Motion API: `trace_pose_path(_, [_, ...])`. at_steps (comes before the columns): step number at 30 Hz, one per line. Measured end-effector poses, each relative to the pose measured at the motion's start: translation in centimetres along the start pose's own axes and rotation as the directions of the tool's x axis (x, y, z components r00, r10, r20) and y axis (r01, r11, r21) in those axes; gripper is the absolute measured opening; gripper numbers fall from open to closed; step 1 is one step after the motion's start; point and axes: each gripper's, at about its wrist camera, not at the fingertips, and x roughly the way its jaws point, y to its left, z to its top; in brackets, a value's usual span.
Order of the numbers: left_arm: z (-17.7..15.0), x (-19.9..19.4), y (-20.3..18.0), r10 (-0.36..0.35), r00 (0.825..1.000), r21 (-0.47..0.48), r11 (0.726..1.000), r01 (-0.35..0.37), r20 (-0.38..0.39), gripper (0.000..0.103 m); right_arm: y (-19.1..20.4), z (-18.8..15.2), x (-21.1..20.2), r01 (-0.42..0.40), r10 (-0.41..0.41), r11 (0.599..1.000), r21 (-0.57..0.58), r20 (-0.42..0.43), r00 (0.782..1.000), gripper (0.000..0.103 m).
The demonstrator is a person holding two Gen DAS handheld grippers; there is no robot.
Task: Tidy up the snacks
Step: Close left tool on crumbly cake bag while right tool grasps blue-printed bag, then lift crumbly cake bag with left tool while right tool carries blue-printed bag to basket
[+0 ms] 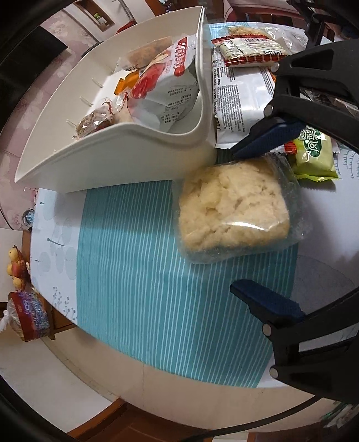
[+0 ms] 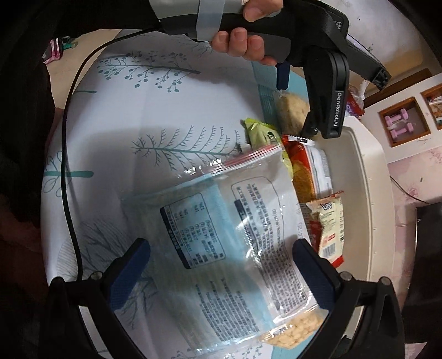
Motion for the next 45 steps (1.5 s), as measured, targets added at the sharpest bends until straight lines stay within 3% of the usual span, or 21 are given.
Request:
trace_pose_path(8, [0.0, -0.1, -0.3, 0.017, 0.999, 0.017, 1.0, -0.017, 0.028, 0.06, 0.6, 0.2, 0.6, -0.001, 0.001, 1.0, -0.012, -0.004, 1.0, 0.103])
trace_pose_path(15, [-0.6, -0.4, -0.3, 0.012, 0.999, 0.017, 1.0, -0.013, 0.044, 0.059, 0.5, -0.9, 0.3, 0.019, -0.021, 1.0, 0.024, 0.076, 0.997, 0.102])
trace_pose_path(25, [-2.5, -1.5, 0.5, 0.025, 1.0, 0.012, 1.0, -0.025, -0.009, 0.059, 1.5, -1.5, -0.7, 0.042, -0.059, 0.99, 0.132, 0.125, 0.99, 0.096])
trace_pose_path(33, [-4.8, -3.7, 1.4, 0.016, 1.0, -0.018, 1.0, -0.016, -0.014, 0.058, 1.3, -1.3, -2.9, 0.013, -0.058, 0.975, 0.22, 0.197, 0.979, 0.08])
trace_pose_path(40, [-6.2, -8.0, 1.7, 0.01, 0.999, -0.023, 1.0, -0.01, 0.043, 0.058, 2.4, -0.9, -4.1, -0.033, -0.027, 0.972, 0.231, 0.25, 0.968, 0.076])
trace_pose_path(45, [-6.9, -11.8, 1.4, -0.007, 0.994, 0.005, 1.0, 0.006, 0.111, 0.058, 2.4, -0.8, -6.0, -0.011, -0.067, 0.966, 0.26, 0.289, 0.955, 0.076])
